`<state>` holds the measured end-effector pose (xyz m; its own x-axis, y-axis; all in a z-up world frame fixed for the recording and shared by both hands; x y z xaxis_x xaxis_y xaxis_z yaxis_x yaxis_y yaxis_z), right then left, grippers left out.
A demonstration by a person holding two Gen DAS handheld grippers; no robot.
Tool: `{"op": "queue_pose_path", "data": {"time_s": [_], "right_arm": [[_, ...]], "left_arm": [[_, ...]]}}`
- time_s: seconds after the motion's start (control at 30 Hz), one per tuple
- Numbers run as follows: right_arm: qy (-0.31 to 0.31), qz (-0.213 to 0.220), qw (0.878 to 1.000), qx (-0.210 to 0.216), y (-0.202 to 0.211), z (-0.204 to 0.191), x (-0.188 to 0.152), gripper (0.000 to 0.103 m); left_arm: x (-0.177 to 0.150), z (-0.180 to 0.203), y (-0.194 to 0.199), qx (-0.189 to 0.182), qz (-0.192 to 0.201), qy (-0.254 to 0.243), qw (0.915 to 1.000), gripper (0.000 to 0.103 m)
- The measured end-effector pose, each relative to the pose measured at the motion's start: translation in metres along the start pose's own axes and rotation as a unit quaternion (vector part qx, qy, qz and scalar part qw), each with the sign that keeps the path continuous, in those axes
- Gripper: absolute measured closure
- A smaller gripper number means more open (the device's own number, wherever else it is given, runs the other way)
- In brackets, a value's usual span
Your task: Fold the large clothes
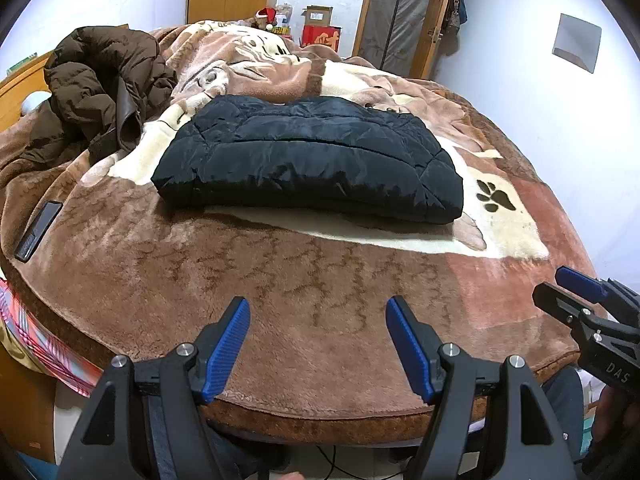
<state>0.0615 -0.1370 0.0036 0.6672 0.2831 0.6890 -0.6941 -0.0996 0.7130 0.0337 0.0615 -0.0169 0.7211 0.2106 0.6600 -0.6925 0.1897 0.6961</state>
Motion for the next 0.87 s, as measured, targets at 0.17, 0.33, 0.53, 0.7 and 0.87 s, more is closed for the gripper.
{"op": "queue_pose_path", "data": {"time_s": [0.17,0.33,0.53,0.7,0.87], "right_arm": [[0.0,0.0,1.0,0.0,0.0,-0.0001,-0.0004,0.046],[0.0,0.0,1.0,0.001,0.0005,-0.0001,-0.0008,0.046],[0.001,-0.001,1.0,0.0,0.0002,0.0003,-0.0016,0.046],[0.001,0.0,1.0,0.0,0.0008,0.0009,-0.0019,0.046],[0.001,-0.002,1.0,0.0,0.0007,0.0022,-0.0033,0.046]], "left_arm": [[-0.0021,0.002,-0.0024,-0.003,-0.005,0.0,1.0,0.031],[-0.0045,0.0054,-0.0045,-0.001,-0.011,-0.005,0.9999,0.031],[-0.0051,0.0085,-0.0037,0.002,-0.01,-0.008,0.9999,0.031],[-0.0051,0.0072,-0.0021,0.004,-0.006,-0.003,1.0,0.031],[-0.0055,0.007,0.0002,0.014,0.0,-0.005,0.9999,0.031]]}}
Point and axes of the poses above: each gripper's, at about its wrist camera, not at the fingertips, and y roughly against the way its jaws point, z to its right, x to its top, the point moved 4 cm from there along -y, roughly the way its jaws point, and after that the axes turned 11 degrees about -x, right-handed, at the moved point
